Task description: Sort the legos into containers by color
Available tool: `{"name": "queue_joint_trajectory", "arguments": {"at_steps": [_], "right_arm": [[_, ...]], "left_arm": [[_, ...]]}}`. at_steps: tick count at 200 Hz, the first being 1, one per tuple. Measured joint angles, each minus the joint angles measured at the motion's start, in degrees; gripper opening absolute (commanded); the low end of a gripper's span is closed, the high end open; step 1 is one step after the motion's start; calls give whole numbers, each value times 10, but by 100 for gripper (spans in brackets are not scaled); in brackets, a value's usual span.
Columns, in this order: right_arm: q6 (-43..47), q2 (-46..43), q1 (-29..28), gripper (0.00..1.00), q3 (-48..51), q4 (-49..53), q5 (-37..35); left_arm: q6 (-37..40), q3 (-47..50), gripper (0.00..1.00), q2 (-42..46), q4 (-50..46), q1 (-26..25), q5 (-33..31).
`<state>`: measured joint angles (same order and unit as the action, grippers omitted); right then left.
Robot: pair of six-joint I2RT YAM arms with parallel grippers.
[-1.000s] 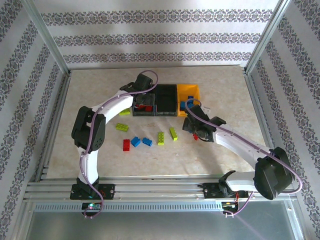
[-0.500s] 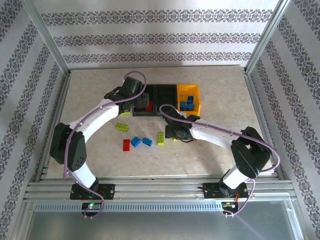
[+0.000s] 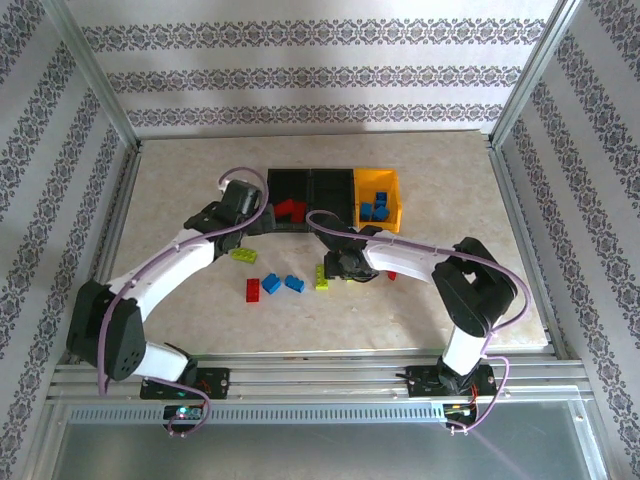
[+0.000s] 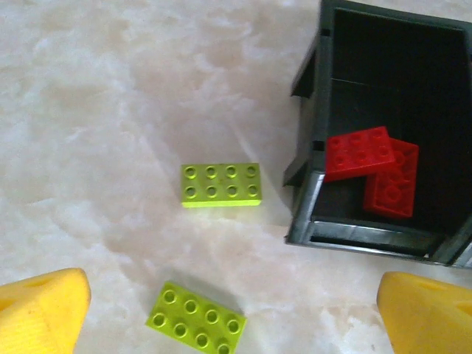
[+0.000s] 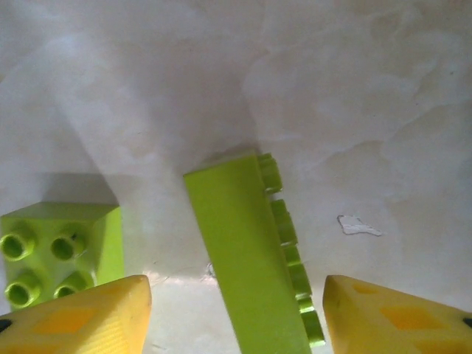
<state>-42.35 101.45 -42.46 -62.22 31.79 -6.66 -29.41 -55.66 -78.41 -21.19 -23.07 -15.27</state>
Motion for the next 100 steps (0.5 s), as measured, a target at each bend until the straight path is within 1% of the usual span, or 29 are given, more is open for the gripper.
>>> {"name": "queue_joint_trajectory", "arguments": {"at_steps": [9,26,71,100], "right_arm": [[5,4,4,52,0,0,2],[8,11,7,50,-2,1,2],[22,26,11,31,-17,-1,5],[22,27,11,25,-23,-3,7]], "left_arm": [[-8,13,100,8,1,6,-1],[-25,37,100,21,8,18,2],[-73,104,100,60,37,53,23],[-88,125,100,84,55,71,37]]}}
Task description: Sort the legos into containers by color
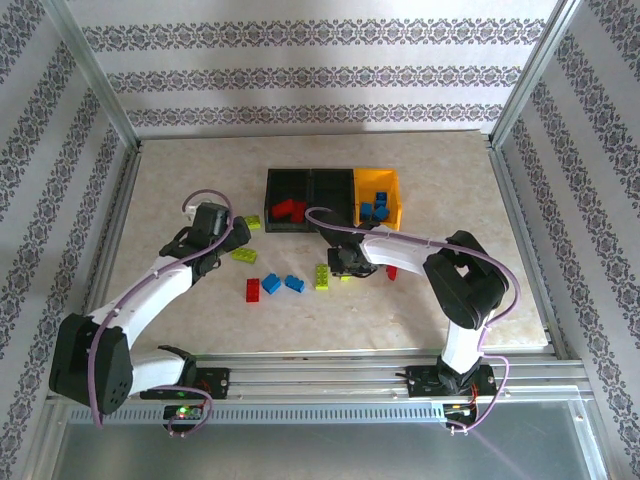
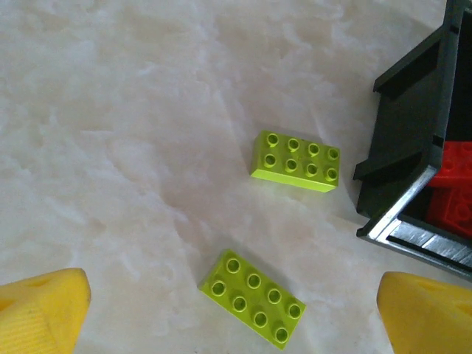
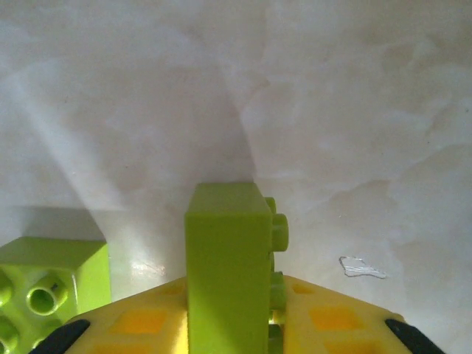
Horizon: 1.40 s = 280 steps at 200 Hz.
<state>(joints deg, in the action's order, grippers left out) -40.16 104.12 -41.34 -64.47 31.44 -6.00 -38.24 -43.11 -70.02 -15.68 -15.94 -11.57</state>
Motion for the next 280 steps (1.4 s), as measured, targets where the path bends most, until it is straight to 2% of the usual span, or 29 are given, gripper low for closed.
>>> {"name": "queue_joint_trajectory", "arguments": {"at_steps": [74,152,210,280], "right_arm": [[5,0,0,20,-32,7,-6],[64,5,8,20,-179,30,-55],[120,75,51,21,-293,40,-77],[159,148,80,22,-352,54,-91]], "left_arm": [[-13,10,100,7,25,19,33],[-16,13,100,7,33,28,50],[-19,13,100,7,33,34,60],[-24,13,100,7,33,41,71]]}}
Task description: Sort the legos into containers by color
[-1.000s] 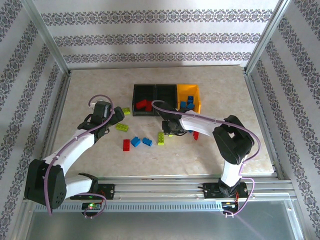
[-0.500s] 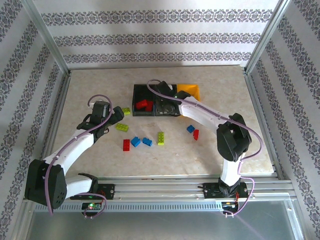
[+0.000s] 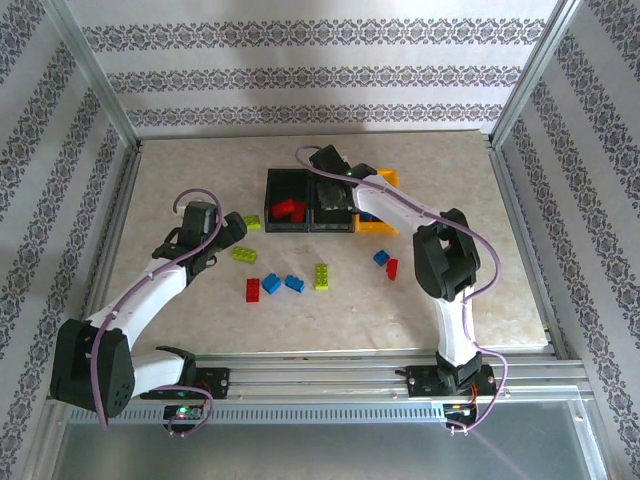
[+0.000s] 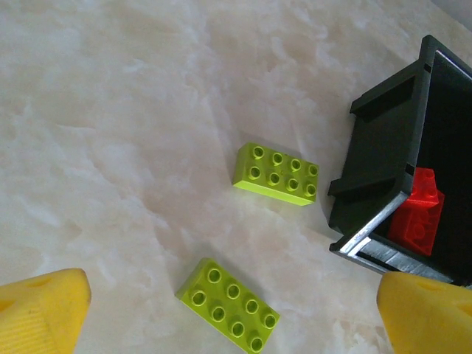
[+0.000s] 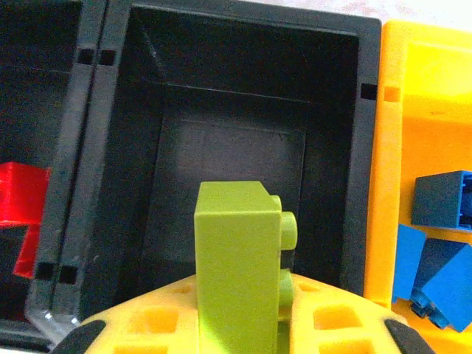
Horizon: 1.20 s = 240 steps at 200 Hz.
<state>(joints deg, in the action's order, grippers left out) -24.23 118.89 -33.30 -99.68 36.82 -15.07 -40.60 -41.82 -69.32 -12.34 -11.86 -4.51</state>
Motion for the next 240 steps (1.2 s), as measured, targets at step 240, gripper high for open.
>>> {"name": "queue_joint_trajectory", "arguments": {"at_steps": [240], "right_arm": [[22,47,-3,48,-20,7,-15]], "left_arm": [[5,5,100,-2,-1,12,24]]}}
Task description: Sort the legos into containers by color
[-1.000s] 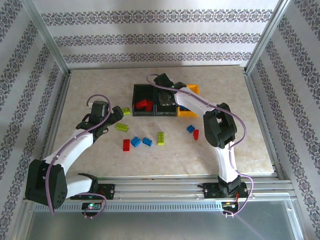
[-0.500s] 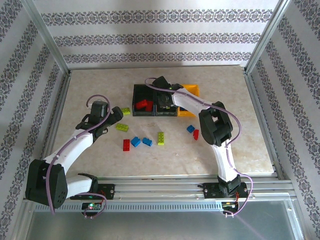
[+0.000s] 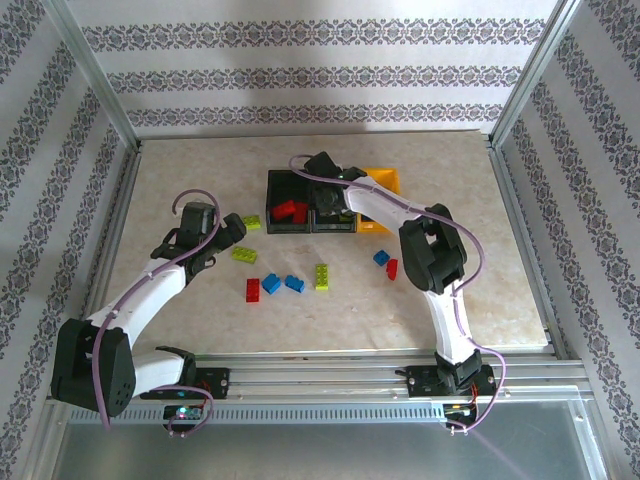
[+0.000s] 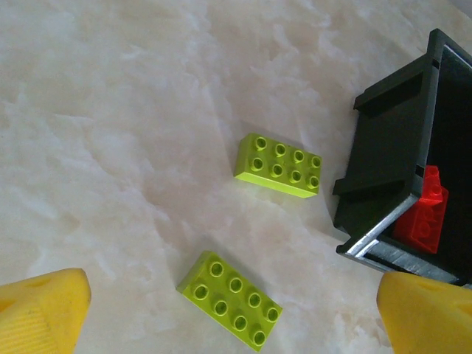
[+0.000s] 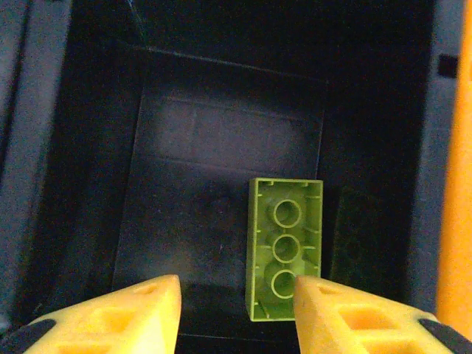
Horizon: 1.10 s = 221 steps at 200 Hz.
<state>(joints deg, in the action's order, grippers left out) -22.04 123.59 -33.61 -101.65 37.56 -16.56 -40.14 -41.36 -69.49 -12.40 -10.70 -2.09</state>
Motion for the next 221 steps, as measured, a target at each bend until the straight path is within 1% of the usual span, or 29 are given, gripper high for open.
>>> {"name": "queue_joint_trajectory", "arguments": {"at_steps": [36,61,78,85,88,91,120,149,221], "right_arm": [[0,-47,-11,55,11,0,-6],[-6,-89,-19,65,35,-6,-6],[-14,-118,-22,77,63,-12,-6],[-20,-130,-22,86,76,-15,-6],[-23,-136,-22,95,84,-18,-6],[-23,-141,-22,98,90,-19,-6],[-39,-184,-23,98,145,-24,-12],[-57,-223,-27,98,192,-27,-28],[-97,-309,-30,98,278,-35,-64]], "left_arm": [[16,0,100,0,-10,0,7],[34,0,100,-7,-27,0,17],[50,-2,100,-20,-44,0,24],[57,-4,100,-29,-53,0,27],[59,-5,100,-33,-57,0,28],[63,-7,100,-37,-62,-1,30],[82,-24,100,-75,-89,-7,32],[82,-33,100,-103,-97,-26,26],[51,-80,100,-199,-83,-46,-17]]}}
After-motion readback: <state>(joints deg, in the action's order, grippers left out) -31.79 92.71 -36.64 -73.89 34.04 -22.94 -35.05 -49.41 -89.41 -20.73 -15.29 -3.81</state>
